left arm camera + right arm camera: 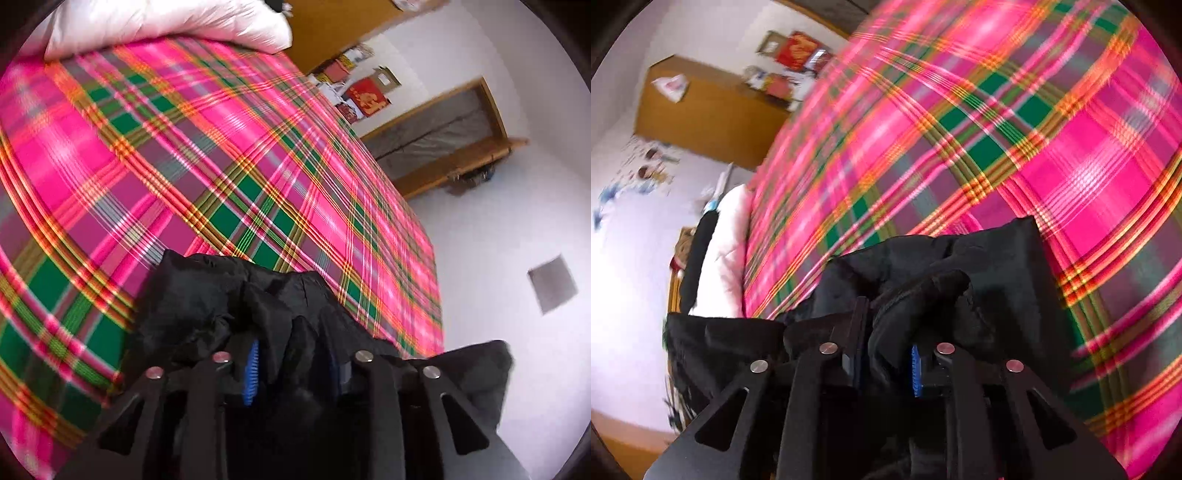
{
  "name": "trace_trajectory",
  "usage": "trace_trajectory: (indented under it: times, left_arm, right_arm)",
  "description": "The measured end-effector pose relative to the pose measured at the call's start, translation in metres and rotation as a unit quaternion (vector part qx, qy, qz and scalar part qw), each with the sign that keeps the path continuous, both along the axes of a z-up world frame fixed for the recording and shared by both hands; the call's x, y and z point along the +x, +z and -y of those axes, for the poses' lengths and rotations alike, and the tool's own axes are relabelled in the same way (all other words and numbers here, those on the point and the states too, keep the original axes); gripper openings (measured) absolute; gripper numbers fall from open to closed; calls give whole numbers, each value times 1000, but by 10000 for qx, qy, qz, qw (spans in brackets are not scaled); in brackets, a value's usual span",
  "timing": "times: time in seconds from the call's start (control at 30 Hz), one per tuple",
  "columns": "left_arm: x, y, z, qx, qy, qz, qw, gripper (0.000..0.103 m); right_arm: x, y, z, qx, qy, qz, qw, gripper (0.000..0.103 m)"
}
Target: Fold large clothes
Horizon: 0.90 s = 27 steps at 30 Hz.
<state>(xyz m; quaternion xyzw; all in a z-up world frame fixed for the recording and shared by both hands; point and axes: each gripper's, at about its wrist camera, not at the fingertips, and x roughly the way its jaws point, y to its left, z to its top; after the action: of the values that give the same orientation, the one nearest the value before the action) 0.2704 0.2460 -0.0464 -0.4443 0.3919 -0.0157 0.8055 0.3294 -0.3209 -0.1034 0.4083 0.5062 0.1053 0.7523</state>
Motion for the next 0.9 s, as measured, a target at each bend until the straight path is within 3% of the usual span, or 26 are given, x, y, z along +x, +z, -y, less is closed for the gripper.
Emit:
trace_trajectory:
  times: [0.17, 0.23, 0.3, 0.5, 0.57, 0.67, 0.73, 0.9]
  left_arm:
    - [4, -11, -14, -485, 123, 238, 9985, 42]
    - [5, -8, -20, -589, 172, 354, 9975, 46]
    - [1, -1, -24, -695, 239, 515, 9960, 55]
    - [-6, 1, -38, -843, 379, 647, 9936, 60]
    - [-12, 4, -44, -776, 544, 718, 9929, 63]
    - [-24, 19, -55, -347, 911, 997, 9902, 69]
    - [-24, 23, -56, -42, 957, 971, 9907, 72]
    - [2, 9, -35, 391, 317, 452, 9977, 72]
  right_arm:
    - [3, 1, 7, 431, -170, 172, 9988, 36]
    - [0, 8, 10, 708, -292, 386, 9963, 57]
    - [-6, 15, 12, 919, -455, 544, 9932, 65]
    - [-23, 29, 9, 701, -600, 941, 9913, 67]
    - [-28, 38, 6, 505, -520, 1116, 9911, 67]
    - [-29, 43, -1, 276, -338, 1278, 9908, 68]
    - [-27, 44, -4, 138, -231, 1354, 9904, 68]
    - [-24, 32, 4, 466, -500, 1295, 9892, 70]
